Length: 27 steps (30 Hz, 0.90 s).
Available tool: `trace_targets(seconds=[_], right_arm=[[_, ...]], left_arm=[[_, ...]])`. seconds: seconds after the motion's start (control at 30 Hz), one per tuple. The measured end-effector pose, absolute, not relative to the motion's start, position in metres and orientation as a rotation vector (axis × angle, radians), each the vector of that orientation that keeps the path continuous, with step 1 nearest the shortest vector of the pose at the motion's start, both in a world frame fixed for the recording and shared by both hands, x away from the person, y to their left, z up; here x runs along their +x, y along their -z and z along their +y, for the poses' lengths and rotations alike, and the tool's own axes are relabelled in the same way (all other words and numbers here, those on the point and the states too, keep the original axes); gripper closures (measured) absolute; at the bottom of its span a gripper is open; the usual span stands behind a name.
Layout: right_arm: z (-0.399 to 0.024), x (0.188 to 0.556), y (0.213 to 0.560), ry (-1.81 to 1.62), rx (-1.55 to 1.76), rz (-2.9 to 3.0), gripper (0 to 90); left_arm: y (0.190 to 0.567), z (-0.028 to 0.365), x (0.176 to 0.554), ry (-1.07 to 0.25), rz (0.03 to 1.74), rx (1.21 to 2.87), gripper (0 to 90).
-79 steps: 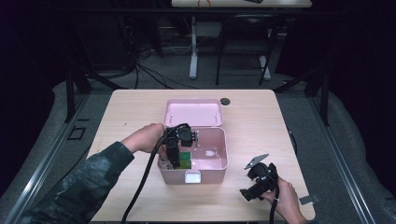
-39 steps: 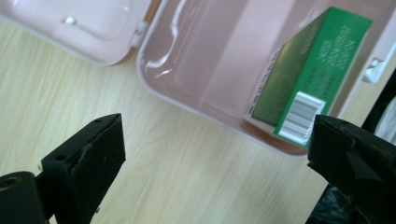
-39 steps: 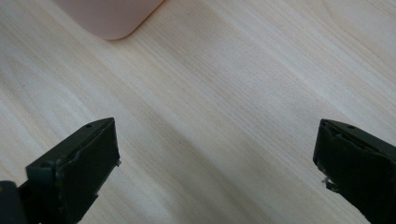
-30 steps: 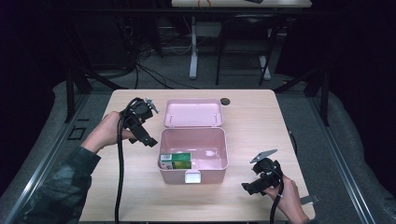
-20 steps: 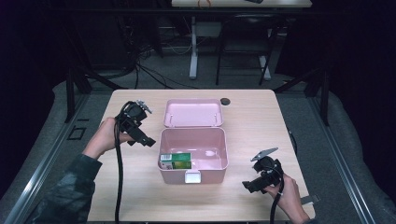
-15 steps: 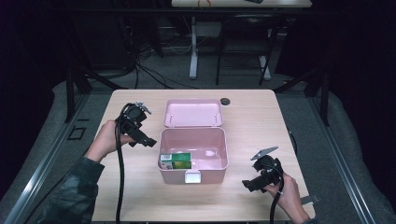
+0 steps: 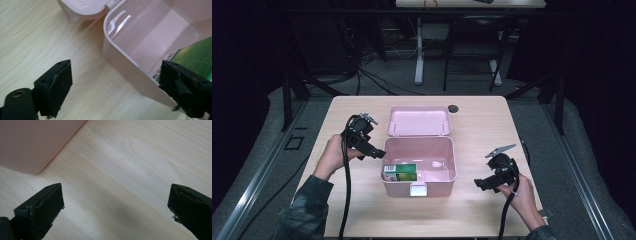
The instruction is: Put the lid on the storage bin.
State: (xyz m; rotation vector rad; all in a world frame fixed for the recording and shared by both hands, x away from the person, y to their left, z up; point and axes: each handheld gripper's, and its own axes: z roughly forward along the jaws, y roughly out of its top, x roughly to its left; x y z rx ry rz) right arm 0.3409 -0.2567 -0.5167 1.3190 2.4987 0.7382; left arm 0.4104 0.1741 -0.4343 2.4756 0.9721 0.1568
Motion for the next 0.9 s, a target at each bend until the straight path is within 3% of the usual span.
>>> trace_targets(seconds=[0.57, 0.9], right_arm=[[-0.236, 0.408, 0.457, -0.997, 1.295, 2.423, 0.7], [-0.208, 0.458, 0.438, -1.038, 1.286, 2.412, 8.8]], left_arm=[[0.444, 0.159, 0.407, -0.138, 0.975, 2.465, 28.2], [0.446, 0.158, 0.407, -0.140, 0.988, 2.443, 41.7]])
